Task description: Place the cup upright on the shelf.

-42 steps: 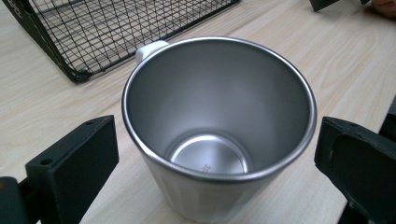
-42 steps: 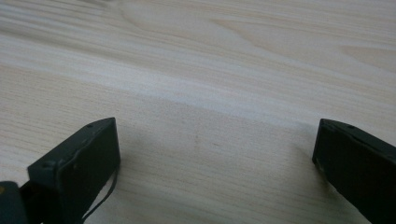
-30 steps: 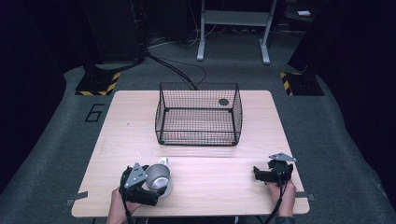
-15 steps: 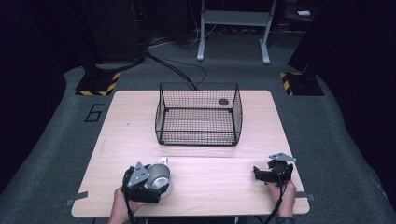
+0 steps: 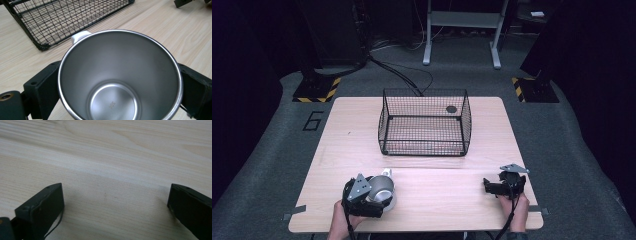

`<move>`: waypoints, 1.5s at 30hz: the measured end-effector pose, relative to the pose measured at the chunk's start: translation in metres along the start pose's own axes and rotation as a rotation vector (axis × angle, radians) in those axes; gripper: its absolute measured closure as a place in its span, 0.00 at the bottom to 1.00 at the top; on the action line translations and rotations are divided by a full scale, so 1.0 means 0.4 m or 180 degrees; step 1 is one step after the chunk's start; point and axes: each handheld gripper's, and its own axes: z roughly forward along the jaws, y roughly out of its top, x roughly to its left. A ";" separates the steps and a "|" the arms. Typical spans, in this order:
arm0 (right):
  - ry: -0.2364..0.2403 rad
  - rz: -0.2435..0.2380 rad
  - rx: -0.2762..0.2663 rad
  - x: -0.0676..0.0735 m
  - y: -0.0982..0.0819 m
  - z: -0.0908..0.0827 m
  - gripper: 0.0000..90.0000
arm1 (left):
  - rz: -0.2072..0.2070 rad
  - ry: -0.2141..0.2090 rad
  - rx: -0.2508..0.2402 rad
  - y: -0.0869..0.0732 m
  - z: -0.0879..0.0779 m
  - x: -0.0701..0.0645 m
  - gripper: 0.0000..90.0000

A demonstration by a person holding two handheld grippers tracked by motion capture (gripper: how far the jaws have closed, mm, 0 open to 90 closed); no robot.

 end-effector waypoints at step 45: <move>0.0098 -0.0093 -0.0003 0.003 0.012 0.012 0.00 | 0.0075 -0.0175 -0.0143 0.113 0.006 0.069 0.07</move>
